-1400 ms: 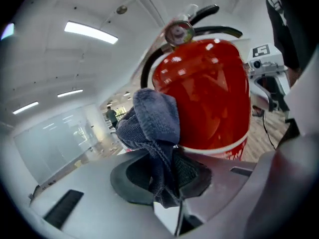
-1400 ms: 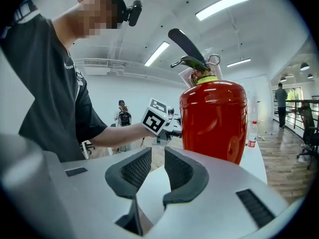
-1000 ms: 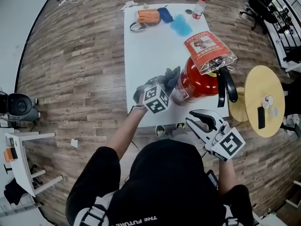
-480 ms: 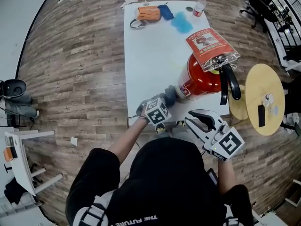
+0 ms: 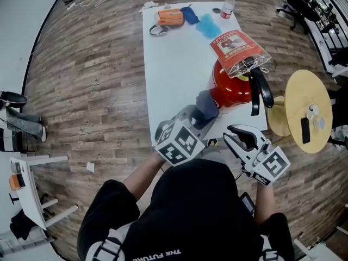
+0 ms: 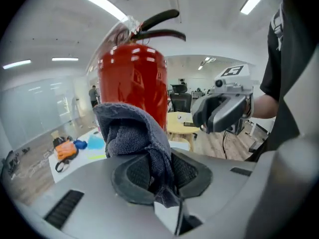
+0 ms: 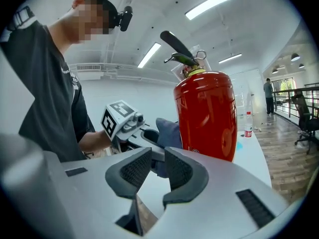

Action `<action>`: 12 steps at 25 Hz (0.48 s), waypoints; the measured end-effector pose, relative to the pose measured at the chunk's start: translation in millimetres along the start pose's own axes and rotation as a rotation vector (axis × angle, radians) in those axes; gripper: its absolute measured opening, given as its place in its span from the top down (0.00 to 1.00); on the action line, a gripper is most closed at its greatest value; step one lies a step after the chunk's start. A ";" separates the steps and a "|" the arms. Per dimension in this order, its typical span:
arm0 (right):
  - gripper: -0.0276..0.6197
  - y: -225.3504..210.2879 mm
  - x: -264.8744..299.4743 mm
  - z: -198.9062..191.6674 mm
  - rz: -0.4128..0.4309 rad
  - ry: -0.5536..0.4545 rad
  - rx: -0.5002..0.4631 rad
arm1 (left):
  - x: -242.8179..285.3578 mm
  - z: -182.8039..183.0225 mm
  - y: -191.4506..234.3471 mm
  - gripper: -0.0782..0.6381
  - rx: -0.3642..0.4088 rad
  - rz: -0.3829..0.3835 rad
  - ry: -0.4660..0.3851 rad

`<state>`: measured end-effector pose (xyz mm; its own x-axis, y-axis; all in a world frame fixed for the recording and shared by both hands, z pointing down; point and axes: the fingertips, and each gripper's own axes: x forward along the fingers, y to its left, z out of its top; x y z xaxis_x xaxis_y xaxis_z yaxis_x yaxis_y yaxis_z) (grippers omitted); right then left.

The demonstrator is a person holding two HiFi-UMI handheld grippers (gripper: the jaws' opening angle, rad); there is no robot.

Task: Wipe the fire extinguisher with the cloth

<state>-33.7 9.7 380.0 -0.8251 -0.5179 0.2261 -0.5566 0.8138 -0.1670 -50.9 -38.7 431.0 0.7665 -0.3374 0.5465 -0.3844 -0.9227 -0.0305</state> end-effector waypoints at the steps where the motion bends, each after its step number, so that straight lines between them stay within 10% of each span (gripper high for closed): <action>1: 0.82 -1.0 -1.5 2.0 -0.004 -0.010 0.003 | -7.2 11.0 0.6 0.78 0.024 0.008 -0.006; 12: 0.82 3.7 -0.2 3.5 0.014 -0.026 -0.003 | -14.1 27.4 90.9 0.77 0.283 0.209 0.135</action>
<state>-35.9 11.8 376.0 -0.8349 -0.5133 0.1985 -0.5449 0.8218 -0.1668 -82.5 -122.9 397.6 0.6047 -0.5133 0.6090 -0.3533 -0.8582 -0.3724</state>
